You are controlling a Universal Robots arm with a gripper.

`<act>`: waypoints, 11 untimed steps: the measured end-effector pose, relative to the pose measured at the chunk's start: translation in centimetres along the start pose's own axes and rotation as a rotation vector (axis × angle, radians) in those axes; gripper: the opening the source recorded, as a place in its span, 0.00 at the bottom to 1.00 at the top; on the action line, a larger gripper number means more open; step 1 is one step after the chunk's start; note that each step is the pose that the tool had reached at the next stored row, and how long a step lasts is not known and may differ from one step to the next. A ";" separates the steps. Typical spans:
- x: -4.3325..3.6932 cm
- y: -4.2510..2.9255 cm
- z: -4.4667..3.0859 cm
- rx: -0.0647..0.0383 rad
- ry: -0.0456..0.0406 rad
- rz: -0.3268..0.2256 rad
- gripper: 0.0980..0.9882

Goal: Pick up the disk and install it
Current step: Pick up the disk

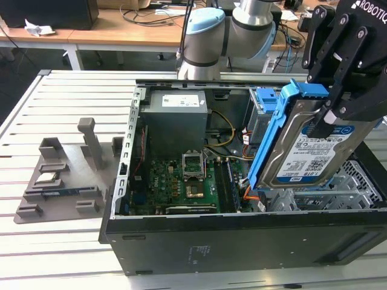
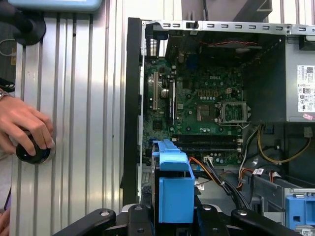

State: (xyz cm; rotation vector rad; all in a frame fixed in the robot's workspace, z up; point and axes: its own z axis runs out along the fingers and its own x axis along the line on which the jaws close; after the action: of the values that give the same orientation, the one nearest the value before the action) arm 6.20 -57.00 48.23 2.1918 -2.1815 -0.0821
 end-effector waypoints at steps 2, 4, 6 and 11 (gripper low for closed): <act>-0.20 -0.39 -0.01 0.000 0.0007 0.000 0.30; -0.30 -0.67 -0.02 0.000 0.0008 0.000 0.30; -0.39 -0.89 -0.02 0.000 0.0008 0.000 0.30; -0.63 -1.53 -0.02 0.000 0.0011 0.000 0.30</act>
State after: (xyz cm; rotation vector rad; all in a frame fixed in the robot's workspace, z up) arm 7.73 -56.36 48.14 2.1912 -2.1810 -0.0808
